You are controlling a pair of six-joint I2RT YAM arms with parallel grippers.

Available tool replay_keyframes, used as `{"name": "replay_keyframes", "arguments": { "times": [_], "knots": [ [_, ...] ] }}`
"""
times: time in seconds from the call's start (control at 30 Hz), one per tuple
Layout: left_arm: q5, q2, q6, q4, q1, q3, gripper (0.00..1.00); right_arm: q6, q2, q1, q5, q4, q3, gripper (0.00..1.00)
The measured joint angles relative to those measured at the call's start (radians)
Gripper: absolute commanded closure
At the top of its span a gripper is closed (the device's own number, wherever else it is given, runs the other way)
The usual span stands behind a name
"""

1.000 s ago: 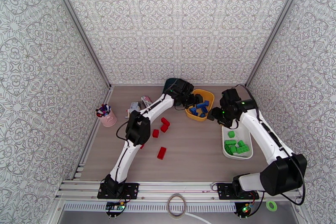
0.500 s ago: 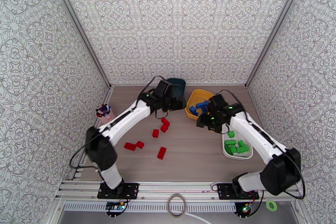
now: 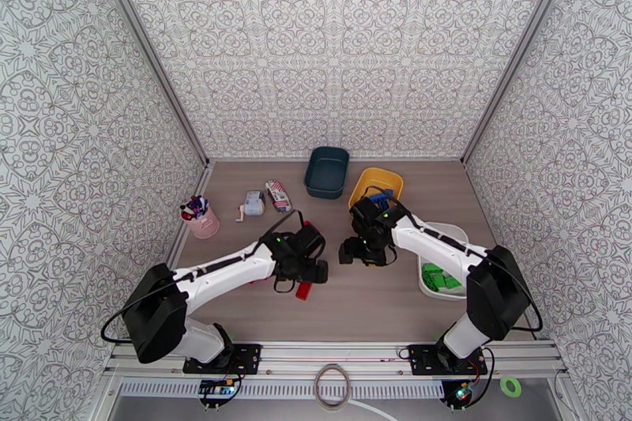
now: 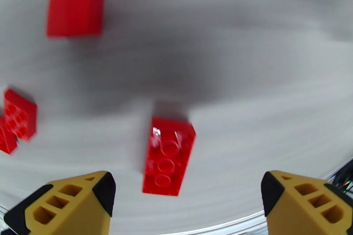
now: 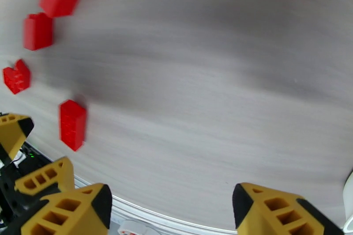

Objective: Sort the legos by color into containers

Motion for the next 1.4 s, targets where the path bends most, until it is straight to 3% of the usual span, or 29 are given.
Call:
{"name": "replay_keyframes", "arguments": {
  "times": [0.3, 0.63, 1.1, 1.4],
  "knots": [
    [-0.003, 0.051, -0.018, 0.048, -0.038, -0.05, 0.13, 0.011, -0.075, 0.0, 0.0, 0.005, -0.12, 0.24],
    [-0.003, 0.115, -0.013, 0.064, -0.038, -0.072, 0.32, 0.046, -0.114, 0.002, -0.003, 0.027, -0.192, 0.29],
    [-0.014, 0.137, -0.024, 0.063, -0.038, -0.076, 0.64, 0.052, -0.117, 0.003, -0.004, 0.035, -0.189, 0.32],
    [0.037, 0.076, -0.011, 0.056, 0.031, -0.023, 0.68, 0.045, -0.051, 0.003, -0.068, 0.055, -0.034, 0.32]
  ]
}}
